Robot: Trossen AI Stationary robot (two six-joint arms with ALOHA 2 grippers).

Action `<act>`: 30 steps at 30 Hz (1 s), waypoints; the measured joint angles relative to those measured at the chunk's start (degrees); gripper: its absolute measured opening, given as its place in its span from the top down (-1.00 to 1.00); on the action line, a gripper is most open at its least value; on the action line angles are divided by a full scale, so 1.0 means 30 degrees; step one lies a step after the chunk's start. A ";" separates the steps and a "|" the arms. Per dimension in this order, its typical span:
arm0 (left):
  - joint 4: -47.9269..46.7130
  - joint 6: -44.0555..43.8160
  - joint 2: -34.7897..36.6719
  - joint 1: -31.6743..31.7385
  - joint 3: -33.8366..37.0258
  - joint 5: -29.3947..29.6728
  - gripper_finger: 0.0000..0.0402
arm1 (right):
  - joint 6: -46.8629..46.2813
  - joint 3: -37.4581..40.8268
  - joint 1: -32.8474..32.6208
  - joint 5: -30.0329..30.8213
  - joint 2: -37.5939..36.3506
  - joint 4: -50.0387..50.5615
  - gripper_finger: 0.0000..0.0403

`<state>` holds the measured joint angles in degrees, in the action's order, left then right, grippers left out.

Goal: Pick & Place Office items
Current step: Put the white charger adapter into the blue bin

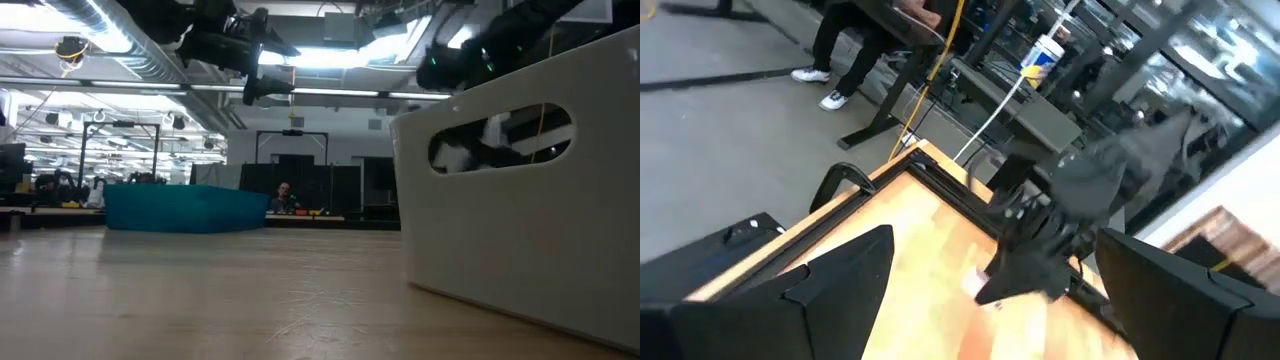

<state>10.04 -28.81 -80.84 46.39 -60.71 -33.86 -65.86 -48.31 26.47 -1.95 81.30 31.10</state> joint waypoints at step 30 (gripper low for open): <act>0.0001 0.4852 0.0160 -0.0808 -0.0015 -0.6673 -0.65 | 0.7671 -0.9042 0.0966 -2.1823 0.4766 -0.4398 0.04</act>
<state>10.05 -14.25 -80.36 43.96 -60.75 -53.88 -42.84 -75.44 29.36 -67.41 95.59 17.91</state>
